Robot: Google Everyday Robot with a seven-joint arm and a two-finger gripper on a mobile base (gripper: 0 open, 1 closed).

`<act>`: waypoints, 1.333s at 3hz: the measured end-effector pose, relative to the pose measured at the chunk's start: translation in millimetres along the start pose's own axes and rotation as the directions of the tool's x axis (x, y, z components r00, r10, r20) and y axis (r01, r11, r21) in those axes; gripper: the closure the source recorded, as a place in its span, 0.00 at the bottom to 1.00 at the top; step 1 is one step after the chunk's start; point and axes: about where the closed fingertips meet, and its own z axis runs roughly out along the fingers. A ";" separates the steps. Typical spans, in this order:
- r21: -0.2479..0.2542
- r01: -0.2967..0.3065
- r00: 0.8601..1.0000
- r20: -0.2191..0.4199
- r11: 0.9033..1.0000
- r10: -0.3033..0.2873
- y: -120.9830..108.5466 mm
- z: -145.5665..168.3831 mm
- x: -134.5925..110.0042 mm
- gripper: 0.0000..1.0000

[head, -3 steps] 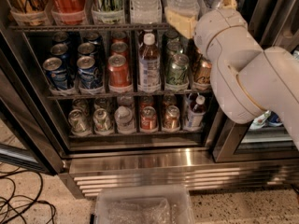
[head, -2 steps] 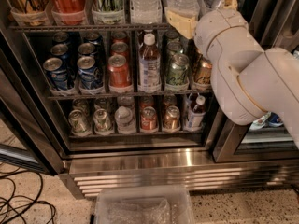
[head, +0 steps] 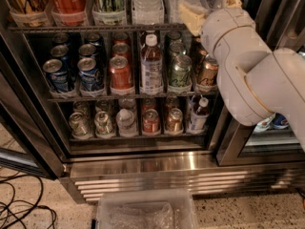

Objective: Pick water bottle from top shelf of fridge

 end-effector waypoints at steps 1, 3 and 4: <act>0.000 0.000 1.000 0.000 1.000 0.000 -0.3 -2.6 -1.0 0.32; -0.002 -0.017 1.000 0.017 1.000 0.017 -1.3 -3.1 -6.9 0.30; -0.014 -0.016 1.000 0.020 1.000 0.016 0.2 -0.8 -6.8 0.11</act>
Offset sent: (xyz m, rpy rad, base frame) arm 0.0251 0.0175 0.0401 0.0367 -0.1426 0.0341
